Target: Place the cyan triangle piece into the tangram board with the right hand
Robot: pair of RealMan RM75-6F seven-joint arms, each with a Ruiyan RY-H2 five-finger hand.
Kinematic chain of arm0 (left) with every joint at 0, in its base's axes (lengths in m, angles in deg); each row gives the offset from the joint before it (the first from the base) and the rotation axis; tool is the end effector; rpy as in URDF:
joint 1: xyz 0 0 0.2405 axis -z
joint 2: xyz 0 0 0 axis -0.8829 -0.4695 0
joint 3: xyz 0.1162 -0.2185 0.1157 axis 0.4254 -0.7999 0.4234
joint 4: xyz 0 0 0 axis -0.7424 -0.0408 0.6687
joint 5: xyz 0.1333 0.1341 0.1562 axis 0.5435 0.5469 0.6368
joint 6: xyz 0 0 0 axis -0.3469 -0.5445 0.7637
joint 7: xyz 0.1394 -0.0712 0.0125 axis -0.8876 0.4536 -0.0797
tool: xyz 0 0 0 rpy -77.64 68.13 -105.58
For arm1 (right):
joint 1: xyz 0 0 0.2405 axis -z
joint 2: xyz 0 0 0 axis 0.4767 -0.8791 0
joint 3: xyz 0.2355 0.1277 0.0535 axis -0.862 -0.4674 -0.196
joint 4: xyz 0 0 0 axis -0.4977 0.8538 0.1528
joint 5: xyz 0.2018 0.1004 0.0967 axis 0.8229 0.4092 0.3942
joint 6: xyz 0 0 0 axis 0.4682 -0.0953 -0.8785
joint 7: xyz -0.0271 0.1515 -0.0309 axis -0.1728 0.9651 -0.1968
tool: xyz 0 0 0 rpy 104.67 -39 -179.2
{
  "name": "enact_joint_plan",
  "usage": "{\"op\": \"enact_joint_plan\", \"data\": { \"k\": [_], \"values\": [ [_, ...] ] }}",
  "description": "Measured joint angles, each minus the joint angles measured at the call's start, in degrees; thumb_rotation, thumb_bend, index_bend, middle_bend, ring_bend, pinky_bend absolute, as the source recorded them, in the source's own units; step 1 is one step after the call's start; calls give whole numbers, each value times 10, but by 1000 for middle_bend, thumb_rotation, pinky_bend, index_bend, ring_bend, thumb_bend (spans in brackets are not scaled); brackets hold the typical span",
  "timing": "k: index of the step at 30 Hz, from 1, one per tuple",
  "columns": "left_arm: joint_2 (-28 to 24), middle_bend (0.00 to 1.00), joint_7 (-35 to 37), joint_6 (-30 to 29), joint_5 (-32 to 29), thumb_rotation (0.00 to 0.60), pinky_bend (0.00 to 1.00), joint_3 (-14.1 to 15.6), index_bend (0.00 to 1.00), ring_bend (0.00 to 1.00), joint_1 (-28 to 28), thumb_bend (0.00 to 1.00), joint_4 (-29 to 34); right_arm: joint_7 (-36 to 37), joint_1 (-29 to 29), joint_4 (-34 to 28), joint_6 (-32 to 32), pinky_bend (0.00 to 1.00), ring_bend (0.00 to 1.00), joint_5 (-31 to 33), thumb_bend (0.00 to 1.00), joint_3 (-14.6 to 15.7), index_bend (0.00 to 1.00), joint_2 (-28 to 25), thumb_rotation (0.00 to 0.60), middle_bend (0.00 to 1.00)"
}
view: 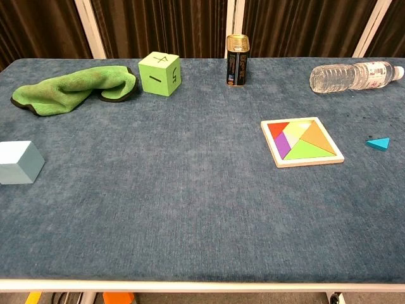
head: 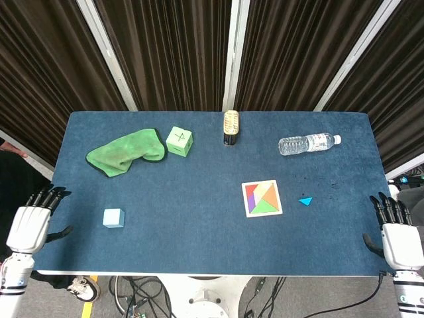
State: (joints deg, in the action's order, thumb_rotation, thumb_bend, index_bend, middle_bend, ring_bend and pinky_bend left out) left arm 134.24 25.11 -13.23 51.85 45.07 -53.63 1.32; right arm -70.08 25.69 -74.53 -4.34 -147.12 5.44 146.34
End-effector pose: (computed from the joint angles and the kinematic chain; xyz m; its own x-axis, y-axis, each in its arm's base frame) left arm -0.3253 0.2174 0.1100 0.4434 -0.0500 0.8949 0.8865 -0.1228 -0.4461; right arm -0.3687 -0.1890 0.1260 0.4842 -0.0221 0.8747 -0.8722 0.0668 0.4845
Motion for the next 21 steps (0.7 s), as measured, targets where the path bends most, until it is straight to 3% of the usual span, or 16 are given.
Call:
{"op": "enact_joint_plan", "data": {
  "k": [21],
  "values": [
    [1, 194, 5, 8, -3, 600, 210, 1, 256, 116, 2, 73, -3, -2, -14, 9, 34, 0, 0, 16, 195, -2, 25, 6, 600, 4]
  ]
}}
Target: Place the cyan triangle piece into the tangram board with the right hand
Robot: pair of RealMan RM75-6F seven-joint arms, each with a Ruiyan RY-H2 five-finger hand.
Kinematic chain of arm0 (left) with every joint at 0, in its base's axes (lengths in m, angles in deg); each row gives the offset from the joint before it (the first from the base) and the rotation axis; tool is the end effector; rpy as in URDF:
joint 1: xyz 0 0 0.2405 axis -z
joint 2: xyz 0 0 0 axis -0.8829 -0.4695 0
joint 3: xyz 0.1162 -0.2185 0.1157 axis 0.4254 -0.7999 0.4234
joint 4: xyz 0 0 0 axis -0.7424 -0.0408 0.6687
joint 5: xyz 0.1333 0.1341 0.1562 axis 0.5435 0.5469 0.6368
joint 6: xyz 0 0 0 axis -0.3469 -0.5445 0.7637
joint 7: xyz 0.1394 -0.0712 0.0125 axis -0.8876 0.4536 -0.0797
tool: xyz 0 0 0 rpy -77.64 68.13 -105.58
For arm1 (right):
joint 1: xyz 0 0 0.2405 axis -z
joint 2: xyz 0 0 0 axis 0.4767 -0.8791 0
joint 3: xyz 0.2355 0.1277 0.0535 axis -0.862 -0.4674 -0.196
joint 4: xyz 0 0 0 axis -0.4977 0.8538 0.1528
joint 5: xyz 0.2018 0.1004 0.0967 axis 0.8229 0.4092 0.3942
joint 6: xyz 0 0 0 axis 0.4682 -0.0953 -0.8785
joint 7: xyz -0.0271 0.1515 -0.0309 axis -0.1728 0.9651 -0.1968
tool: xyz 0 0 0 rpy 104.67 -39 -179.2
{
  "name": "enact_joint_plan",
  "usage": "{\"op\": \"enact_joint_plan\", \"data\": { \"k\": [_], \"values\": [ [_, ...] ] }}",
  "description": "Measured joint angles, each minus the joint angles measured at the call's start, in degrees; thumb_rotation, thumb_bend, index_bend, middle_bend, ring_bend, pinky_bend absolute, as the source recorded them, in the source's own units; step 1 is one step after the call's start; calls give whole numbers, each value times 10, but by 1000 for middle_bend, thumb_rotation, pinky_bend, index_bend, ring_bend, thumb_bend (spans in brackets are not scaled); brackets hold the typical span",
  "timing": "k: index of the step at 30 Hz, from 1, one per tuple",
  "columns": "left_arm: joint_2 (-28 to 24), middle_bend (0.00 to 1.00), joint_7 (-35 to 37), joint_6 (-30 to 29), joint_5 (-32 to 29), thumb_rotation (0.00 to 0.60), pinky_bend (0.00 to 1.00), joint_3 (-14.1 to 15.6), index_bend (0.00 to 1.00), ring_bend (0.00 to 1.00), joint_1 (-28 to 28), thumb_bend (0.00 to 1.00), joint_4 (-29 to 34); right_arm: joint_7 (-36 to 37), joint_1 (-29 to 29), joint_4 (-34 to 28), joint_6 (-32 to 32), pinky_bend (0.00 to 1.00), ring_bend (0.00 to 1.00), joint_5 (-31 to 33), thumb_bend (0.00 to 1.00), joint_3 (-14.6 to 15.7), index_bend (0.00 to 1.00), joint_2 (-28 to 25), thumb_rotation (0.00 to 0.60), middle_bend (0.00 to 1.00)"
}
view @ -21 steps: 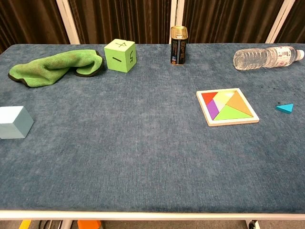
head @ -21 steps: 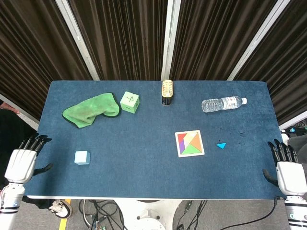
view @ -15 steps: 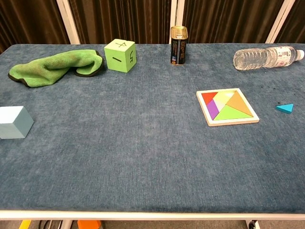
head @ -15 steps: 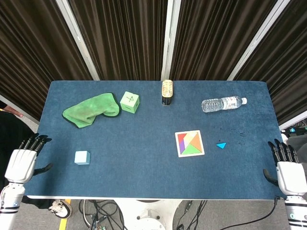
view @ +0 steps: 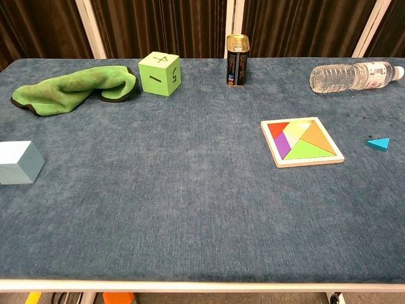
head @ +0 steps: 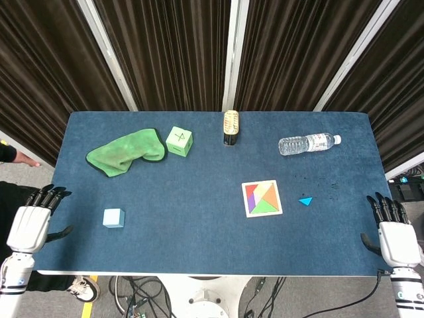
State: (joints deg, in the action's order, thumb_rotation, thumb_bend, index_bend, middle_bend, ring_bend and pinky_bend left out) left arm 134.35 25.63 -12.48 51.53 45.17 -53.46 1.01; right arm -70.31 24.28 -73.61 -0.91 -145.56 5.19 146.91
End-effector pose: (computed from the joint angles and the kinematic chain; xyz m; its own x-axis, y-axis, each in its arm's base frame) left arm -0.3274 0.2182 0.1080 0.4399 -0.0356 0.8973 0.8894 -0.1208 -0.4408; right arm -0.3740 -0.1986 0.1183 0.4858 -0.0670 0.8715 -0.8690 0.0699 0.4898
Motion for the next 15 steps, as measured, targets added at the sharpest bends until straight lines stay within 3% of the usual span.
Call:
{"op": "enact_joint_plan", "data": {
  "k": [7, 15],
  "values": [
    [5, 195, -6, 3, 2, 600, 210, 2, 256, 116, 2, 74, -6, -32, -38, 2, 57, 0, 0, 13, 195, -12, 24, -11, 600, 0],
    [3, 195, -21, 8, 2, 600, 210, 0, 256, 116, 6, 74, 2, -94, -109, 19, 178, 0, 0, 57, 191, -24, 11, -7, 600, 0]
  ]
}}
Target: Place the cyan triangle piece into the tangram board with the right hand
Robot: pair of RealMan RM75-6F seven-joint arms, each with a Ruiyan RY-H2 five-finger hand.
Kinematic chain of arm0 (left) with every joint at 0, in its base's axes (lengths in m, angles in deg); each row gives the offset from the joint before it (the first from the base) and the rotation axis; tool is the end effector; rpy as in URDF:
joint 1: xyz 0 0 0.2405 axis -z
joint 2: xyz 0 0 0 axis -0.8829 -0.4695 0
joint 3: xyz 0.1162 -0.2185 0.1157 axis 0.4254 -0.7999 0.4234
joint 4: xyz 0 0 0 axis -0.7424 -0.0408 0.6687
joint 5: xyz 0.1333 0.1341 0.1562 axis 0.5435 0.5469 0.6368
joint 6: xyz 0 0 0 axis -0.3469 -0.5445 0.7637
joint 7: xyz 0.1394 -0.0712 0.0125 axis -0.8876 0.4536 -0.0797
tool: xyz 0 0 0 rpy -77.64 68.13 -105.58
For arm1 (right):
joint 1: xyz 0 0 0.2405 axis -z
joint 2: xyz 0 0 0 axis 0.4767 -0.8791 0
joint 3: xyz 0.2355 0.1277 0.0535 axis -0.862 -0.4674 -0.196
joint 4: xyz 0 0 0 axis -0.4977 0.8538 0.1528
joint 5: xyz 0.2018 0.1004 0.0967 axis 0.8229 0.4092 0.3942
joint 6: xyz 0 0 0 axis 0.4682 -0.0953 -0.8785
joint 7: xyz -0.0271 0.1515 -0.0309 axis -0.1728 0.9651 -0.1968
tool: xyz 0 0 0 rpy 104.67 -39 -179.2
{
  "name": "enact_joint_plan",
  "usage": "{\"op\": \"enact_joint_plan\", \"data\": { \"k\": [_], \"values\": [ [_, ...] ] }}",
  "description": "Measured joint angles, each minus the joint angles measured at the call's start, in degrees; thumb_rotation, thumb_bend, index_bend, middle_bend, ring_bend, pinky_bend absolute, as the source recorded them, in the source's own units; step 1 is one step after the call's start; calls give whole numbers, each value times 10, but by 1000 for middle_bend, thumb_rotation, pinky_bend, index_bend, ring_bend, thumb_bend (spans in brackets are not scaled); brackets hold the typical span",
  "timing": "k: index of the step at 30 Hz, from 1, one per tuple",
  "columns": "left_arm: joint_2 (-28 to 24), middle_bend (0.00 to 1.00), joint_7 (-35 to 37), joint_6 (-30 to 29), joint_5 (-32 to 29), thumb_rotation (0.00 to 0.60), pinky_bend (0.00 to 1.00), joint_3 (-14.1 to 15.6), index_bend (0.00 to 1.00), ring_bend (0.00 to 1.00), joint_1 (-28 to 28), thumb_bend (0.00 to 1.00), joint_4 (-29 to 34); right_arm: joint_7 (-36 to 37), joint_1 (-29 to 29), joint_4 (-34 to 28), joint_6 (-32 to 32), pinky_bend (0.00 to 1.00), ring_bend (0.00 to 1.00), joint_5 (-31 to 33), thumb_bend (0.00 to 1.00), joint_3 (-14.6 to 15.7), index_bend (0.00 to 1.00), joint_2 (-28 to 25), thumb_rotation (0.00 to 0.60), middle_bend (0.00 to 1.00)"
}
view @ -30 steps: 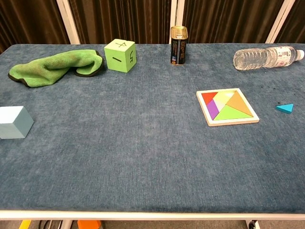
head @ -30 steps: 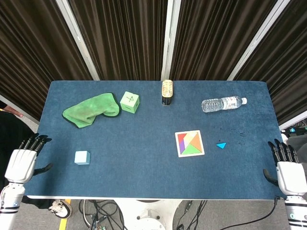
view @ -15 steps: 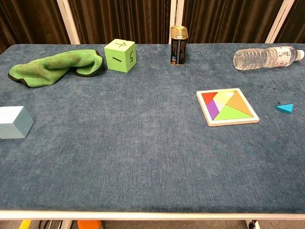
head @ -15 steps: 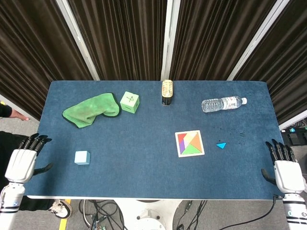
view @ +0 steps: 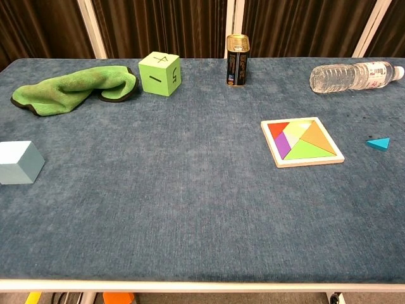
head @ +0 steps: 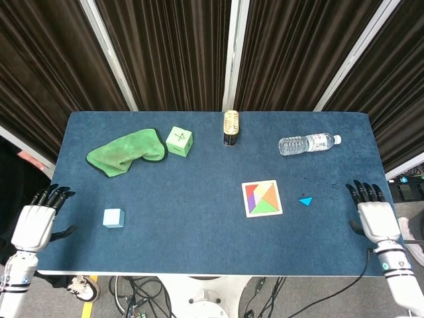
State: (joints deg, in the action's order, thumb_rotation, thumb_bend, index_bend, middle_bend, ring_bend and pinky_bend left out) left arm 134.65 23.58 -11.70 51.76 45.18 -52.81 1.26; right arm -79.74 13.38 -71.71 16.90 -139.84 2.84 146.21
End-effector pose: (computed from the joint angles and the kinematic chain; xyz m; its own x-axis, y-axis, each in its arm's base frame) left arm -0.3235 0.2216 0.1035 0.4647 -0.0307 0.8849 0.8753 -0.1354 -0.4643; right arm -0.3683 -0.2737 0.0981 0.6250 -0.2356 0.7442 -0.7721 -0.0456 0.6339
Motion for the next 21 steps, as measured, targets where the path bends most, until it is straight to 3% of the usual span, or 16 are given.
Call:
{"op": "enact_joint_plan", "data": {
  "k": [11, 21],
  "values": [
    [-1, 195, 6, 1, -6, 600, 210, 1, 259, 116, -2, 73, -4, -3, -76, 51, 93, 0, 0, 31, 148, -9, 23, 52, 600, 0],
    [3, 196, 17, 5, -10, 600, 210, 1, 266, 116, -2, 74, -16, -7, -116, 91, 113, 0, 0, 31, 154, -9, 114, 99, 600, 0]
  ]
}}
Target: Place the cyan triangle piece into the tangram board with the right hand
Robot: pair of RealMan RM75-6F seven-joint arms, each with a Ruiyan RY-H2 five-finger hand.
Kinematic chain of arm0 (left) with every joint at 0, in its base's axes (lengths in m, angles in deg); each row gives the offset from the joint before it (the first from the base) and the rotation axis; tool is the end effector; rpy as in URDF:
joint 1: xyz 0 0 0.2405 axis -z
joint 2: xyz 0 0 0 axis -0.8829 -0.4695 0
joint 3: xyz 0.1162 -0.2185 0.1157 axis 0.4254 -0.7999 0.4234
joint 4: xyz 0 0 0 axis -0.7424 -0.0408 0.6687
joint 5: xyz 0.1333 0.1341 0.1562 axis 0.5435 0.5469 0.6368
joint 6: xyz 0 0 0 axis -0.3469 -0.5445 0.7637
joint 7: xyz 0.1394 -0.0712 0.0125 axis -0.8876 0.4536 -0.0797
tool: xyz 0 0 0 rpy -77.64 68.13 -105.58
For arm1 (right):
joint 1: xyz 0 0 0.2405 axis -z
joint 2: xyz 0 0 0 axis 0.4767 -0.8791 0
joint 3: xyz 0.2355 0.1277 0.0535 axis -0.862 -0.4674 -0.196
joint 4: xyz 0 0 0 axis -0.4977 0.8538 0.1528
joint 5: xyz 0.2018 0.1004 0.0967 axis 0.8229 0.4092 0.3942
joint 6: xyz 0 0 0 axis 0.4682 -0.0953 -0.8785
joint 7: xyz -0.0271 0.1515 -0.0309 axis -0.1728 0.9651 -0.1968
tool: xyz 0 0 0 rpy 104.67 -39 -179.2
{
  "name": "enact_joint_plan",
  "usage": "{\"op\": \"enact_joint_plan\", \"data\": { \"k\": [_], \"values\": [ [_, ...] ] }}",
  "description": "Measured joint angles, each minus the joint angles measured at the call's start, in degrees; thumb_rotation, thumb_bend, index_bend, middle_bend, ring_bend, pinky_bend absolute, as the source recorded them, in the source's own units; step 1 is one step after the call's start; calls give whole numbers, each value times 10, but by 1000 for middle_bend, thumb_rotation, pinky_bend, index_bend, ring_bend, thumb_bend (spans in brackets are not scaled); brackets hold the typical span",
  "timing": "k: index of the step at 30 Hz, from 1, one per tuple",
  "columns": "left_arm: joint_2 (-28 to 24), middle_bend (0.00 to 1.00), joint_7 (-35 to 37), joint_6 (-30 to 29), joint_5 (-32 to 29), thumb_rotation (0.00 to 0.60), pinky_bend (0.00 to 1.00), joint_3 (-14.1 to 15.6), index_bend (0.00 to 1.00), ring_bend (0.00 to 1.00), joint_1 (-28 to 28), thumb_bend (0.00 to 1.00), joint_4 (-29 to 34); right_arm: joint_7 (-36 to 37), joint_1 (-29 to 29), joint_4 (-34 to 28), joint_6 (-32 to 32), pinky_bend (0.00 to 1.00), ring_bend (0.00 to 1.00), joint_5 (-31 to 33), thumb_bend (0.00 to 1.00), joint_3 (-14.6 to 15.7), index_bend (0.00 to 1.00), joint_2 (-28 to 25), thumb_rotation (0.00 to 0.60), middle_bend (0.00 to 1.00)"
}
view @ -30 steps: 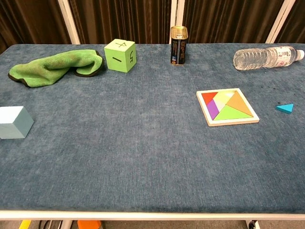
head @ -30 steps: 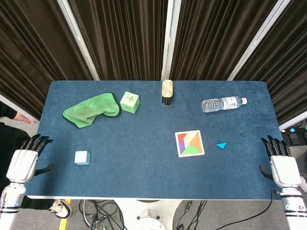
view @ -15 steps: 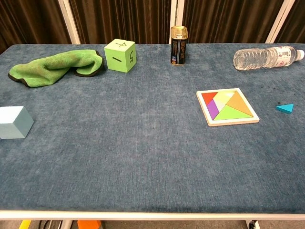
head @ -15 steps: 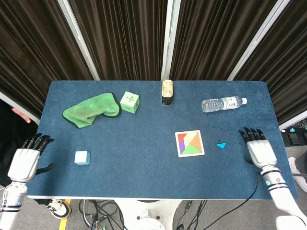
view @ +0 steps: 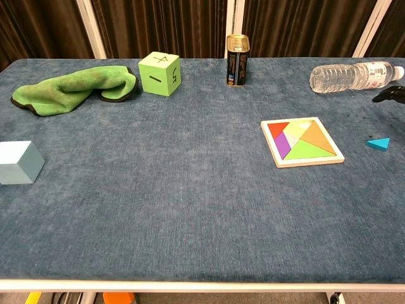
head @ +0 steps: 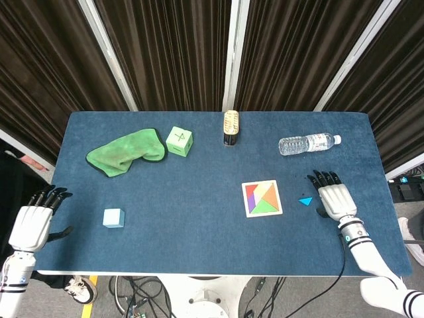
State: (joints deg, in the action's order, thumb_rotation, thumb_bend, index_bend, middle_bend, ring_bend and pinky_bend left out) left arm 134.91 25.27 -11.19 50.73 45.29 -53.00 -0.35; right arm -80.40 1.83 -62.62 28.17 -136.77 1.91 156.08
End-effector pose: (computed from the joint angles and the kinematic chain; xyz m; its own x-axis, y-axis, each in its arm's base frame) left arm -0.3335 0.2214 0.1043 0.4595 -0.0165 0.8880 0.8815 -0.1135 -0.4583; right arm -0.3359 -0.3437 0.0306 0.6299 -0.3016 0.7157 -0.7749 -0.1815 0.6055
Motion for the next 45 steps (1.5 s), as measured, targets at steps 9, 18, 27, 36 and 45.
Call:
{"op": "enact_joint_plan", "data": {
  "k": [9, 18, 27, 36, 45],
  "values": [
    [0, 196, 10, -2, -1, 600, 210, 0, 267, 116, -1, 74, -6, 9, -12, 6, 1, 0, 0, 0, 176, 5, 206, 19, 600, 0],
    [1, 195, 12, 1, -1, 600, 210, 0, 267, 116, 0, 74, -9, 17, -18, 18, 2, 0, 0, 9, 176, 9, 279, 33, 600, 0],
    [1, 195, 12, 4, -4, 600, 210, 0, 268, 116, 1, 74, -9, 28, -20, 32, -6, 0, 0, 4, 179, 14, 351, 42, 600, 0],
    [3, 196, 13, 6, -4, 600, 210, 1, 268, 116, 1, 74, -11, 31, -22, 41, -9, 0, 0, 7, 181, 15, 397, 48, 600, 0],
    [4, 196, 14, 5, -4, 600, 210, 2, 268, 116, 1, 74, -11, 30, -25, 43, -10, 0, 0, 9, 182, 17, 436, 50, 600, 0]
  ]
}}
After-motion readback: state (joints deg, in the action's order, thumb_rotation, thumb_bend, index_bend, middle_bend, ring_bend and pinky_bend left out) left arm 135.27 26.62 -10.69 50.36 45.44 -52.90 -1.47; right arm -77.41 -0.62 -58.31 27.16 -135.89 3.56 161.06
